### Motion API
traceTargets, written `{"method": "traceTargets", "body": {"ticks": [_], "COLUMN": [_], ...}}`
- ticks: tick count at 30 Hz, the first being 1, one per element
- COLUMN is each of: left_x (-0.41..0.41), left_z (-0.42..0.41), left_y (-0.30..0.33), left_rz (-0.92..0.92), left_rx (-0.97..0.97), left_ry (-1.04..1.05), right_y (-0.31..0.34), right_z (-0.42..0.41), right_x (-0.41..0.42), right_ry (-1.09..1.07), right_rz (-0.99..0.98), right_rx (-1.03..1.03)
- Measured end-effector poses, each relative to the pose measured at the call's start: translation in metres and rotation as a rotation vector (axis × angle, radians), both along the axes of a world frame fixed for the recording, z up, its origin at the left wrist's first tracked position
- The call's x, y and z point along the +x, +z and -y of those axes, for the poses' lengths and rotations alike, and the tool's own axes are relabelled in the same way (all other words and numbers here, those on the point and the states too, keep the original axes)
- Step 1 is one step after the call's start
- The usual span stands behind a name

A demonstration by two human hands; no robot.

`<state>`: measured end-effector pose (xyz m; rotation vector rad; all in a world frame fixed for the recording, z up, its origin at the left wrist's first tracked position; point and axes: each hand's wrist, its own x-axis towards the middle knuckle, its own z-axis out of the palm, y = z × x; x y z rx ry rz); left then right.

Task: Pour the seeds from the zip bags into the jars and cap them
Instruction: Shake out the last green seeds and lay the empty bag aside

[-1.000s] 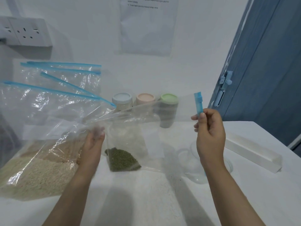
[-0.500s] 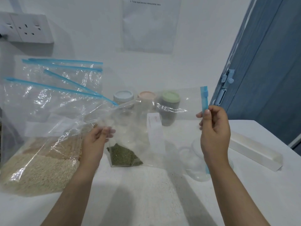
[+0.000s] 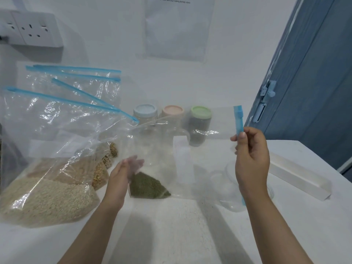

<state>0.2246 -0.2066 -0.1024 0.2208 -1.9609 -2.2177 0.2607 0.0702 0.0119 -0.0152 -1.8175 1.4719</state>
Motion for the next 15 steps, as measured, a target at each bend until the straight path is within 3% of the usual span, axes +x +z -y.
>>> {"method": "traceTargets", "body": {"ticks": [7,15], "left_x": [-0.018,-0.038], "left_z": [-0.022,-0.038], "left_y": [0.054,0.109], "left_rz": [-0.187,-0.298], "left_rx": [-0.116,-0.084], "left_ry": [0.117,0.191], "right_y": [0.023,0.062], "right_z": [0.003,-0.019], "right_x": [-0.007,-0.024], "right_ry": [0.040,0.093], "right_rz": [-0.056,-0.139], "right_rx": [0.040,0.040]}}
